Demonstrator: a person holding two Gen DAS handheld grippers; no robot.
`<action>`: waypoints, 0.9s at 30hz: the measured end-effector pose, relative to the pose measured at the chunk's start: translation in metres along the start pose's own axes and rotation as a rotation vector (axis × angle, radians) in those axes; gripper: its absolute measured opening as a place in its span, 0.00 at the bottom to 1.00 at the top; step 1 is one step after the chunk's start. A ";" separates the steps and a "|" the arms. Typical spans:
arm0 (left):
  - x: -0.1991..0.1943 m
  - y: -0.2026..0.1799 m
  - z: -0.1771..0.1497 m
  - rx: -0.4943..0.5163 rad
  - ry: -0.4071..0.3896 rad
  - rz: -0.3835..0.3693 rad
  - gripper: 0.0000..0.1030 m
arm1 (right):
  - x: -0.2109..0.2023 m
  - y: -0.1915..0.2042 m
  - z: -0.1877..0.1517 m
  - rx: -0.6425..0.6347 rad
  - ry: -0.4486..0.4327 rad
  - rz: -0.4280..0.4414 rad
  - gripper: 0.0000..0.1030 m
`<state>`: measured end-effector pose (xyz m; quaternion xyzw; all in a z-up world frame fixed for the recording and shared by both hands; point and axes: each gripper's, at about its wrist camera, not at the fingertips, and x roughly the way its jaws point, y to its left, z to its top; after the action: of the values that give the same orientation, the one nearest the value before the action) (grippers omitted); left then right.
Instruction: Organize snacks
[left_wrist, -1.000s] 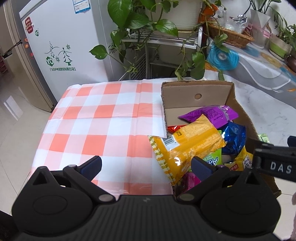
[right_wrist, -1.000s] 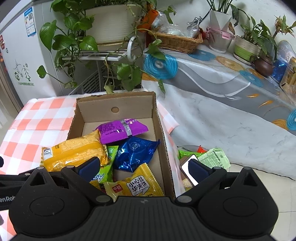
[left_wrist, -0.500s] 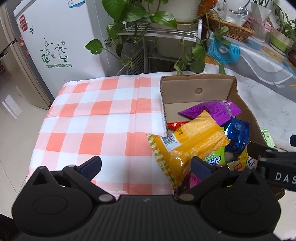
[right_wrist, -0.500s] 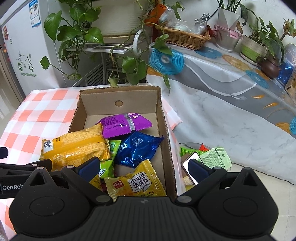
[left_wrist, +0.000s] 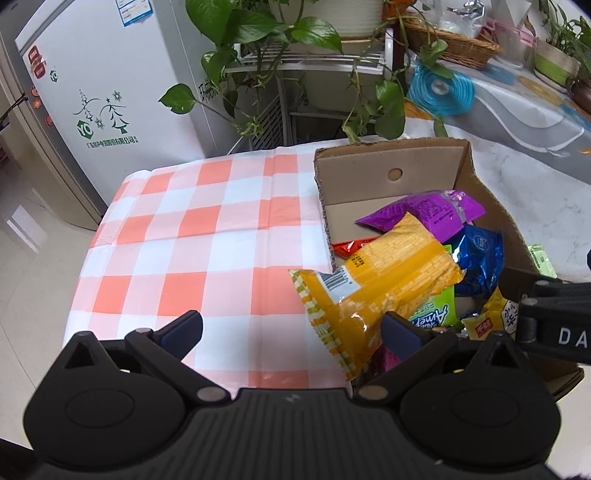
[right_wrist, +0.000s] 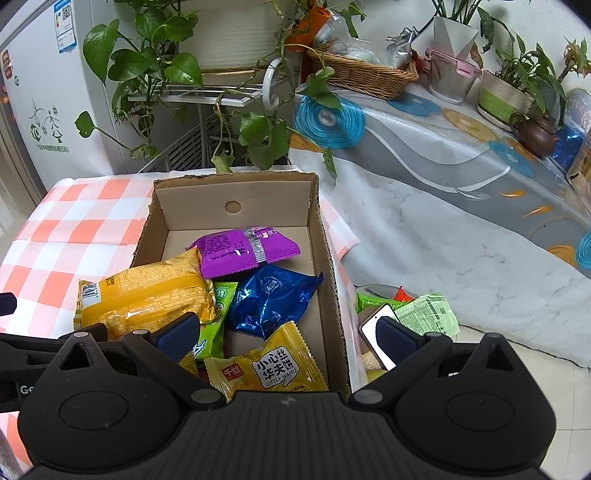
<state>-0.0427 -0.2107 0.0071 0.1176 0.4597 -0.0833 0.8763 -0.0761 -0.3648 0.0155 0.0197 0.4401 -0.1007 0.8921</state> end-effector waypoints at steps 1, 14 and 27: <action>0.001 0.000 0.000 0.001 0.002 0.000 0.99 | 0.000 0.000 0.000 -0.002 0.001 0.000 1.00; 0.002 -0.006 -0.002 0.031 0.009 -0.019 0.99 | 0.002 0.003 0.002 -0.009 0.004 0.007 1.00; 0.000 0.005 -0.002 -0.010 0.001 -0.006 0.99 | 0.003 0.001 0.002 -0.010 0.006 -0.005 1.00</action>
<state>-0.0429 -0.2057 0.0070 0.1117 0.4609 -0.0837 0.8764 -0.0723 -0.3644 0.0145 0.0145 0.4432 -0.1009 0.8906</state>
